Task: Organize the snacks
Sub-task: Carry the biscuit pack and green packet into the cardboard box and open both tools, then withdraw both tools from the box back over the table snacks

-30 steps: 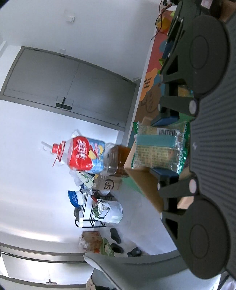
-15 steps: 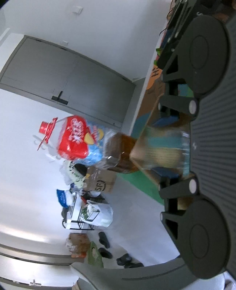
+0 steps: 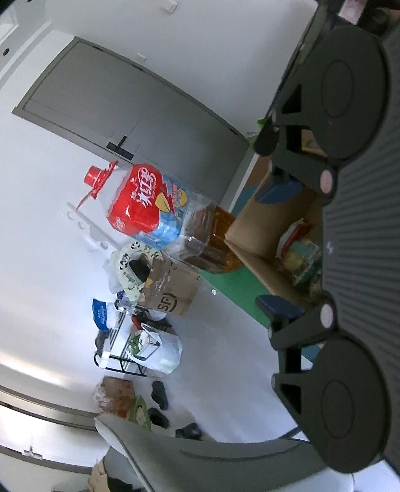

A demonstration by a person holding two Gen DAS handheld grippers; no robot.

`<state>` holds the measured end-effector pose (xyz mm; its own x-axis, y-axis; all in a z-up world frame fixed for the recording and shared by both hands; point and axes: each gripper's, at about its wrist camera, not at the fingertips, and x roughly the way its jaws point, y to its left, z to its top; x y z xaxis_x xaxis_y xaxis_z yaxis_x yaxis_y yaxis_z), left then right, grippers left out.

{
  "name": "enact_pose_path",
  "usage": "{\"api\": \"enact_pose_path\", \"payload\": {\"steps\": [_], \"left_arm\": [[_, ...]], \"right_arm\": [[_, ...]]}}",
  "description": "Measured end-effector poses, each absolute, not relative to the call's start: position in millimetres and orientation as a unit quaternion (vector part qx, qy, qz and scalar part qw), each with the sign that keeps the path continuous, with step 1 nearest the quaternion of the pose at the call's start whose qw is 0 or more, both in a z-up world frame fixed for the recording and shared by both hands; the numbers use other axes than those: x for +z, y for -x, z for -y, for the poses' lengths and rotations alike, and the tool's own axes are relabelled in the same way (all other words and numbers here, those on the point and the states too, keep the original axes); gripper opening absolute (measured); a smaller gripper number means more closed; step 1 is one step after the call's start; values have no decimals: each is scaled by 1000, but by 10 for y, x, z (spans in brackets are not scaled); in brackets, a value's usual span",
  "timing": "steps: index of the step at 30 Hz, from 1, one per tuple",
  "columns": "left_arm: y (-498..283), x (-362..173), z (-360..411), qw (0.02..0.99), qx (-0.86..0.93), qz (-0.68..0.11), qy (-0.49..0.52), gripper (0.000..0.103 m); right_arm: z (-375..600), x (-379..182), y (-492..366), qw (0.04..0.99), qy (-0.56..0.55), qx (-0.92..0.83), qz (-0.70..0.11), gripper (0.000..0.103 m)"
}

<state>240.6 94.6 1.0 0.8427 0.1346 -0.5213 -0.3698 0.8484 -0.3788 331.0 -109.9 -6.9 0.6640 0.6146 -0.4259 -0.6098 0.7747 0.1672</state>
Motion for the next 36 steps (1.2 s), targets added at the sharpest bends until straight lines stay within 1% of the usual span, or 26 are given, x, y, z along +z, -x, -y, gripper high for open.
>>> {"api": "enact_pose_path", "payload": {"steps": [1,2,3,4,6,8,10,13,15,17,21,24,26,31,36], "left_arm": [[-2381,3,-962,929,140,-247,239,70],[-2349,2,-965,929,144,-246,235,72],[-2320,2,-973,931,148,-244,229,74],[-2291,3,-972,931,154,-244,225,75],[-2235,7,-992,928,167,-242,228,78],[-2199,6,-996,926,176,-242,231,80],[-2163,2,-967,925,179,-243,229,82],[-2117,-6,-899,926,182,-247,220,87],[-2082,-6,-844,927,184,-247,213,90],[-2042,2,-795,927,189,-248,208,91],[-1973,9,-698,928,195,-246,200,96],[-1923,17,-618,928,198,-248,195,96],[-1878,37,-556,929,197,-246,193,96],[-1773,63,-378,933,187,-246,187,96],[-1668,65,-208,934,180,-248,184,97]], "right_arm": [[1085,-68,-3296,911,-1,339,-234,42],[1075,-65,-3286,914,5,334,-231,54],[1084,-65,-3251,917,12,330,-226,58],[1097,-65,-3230,917,14,332,-222,60],[1158,-69,-3198,915,8,335,-227,61],[1227,-89,-3167,916,4,327,-231,71],[1319,-119,-3129,920,4,316,-232,75],[1442,-153,-3130,920,0,310,-239,77],[1535,-161,-3128,921,-2,306,-242,80],[1613,-168,-3112,922,-1,301,-241,88],[1759,-179,-3089,920,-6,305,-245,93],[1862,-166,-3067,918,-11,313,-245,97],[1949,-157,-3044,917,-15,316,-244,101],[2178,-157,-2988,913,-33,320,-251,102],[2346,-182,-2888,913,-28,318,-254,103]]}}
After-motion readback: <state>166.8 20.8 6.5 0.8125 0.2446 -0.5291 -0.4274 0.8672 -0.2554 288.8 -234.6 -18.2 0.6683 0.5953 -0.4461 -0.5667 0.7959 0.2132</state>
